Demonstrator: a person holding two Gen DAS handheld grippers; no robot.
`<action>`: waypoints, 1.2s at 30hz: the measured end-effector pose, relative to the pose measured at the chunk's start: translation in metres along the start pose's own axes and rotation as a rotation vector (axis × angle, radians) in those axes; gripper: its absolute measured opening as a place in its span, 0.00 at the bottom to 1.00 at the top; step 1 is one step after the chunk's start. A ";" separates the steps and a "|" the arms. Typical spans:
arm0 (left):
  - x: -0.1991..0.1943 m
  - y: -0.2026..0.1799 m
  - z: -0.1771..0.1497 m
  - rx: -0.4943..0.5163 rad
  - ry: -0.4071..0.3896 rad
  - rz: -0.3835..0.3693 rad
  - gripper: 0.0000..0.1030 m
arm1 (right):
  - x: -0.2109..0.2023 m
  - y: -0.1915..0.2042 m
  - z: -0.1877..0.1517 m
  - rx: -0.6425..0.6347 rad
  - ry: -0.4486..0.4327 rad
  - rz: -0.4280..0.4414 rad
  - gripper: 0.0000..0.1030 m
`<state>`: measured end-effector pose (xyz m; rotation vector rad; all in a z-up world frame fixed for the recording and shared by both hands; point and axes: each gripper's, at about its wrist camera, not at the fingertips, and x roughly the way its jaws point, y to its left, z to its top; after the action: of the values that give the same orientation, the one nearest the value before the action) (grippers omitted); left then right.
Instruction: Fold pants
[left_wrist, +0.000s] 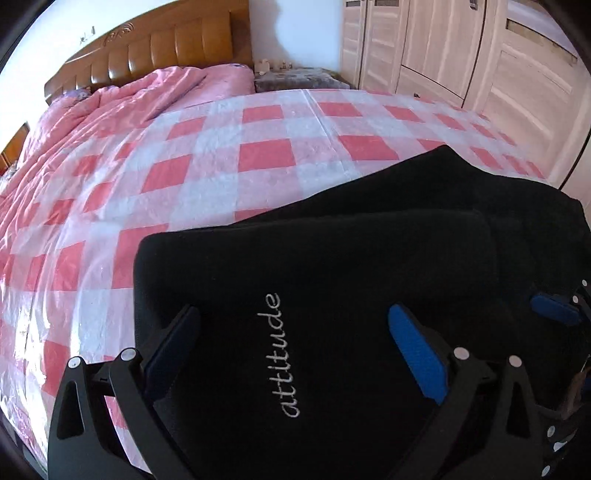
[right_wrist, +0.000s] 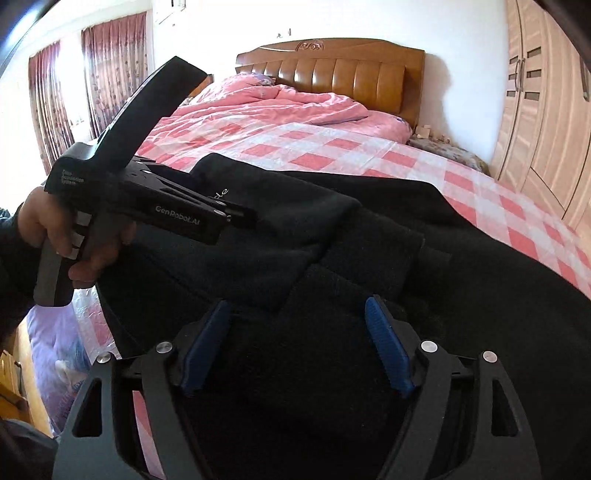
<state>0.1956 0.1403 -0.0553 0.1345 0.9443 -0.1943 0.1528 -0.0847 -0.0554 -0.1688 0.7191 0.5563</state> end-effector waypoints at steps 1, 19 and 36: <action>0.001 -0.003 0.000 0.008 -0.002 0.012 0.99 | 0.000 0.000 -0.001 -0.001 -0.004 0.000 0.73; -0.071 -0.140 -0.002 0.181 -0.210 0.143 0.98 | -0.202 -0.165 -0.147 0.657 -0.133 -0.212 0.84; -0.021 -0.278 -0.021 0.444 -0.206 -0.018 0.98 | -0.169 -0.222 -0.166 0.838 -0.070 -0.072 0.87</action>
<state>0.1049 -0.1241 -0.0582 0.5054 0.6861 -0.4251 0.0716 -0.3984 -0.0761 0.5994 0.8200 0.1575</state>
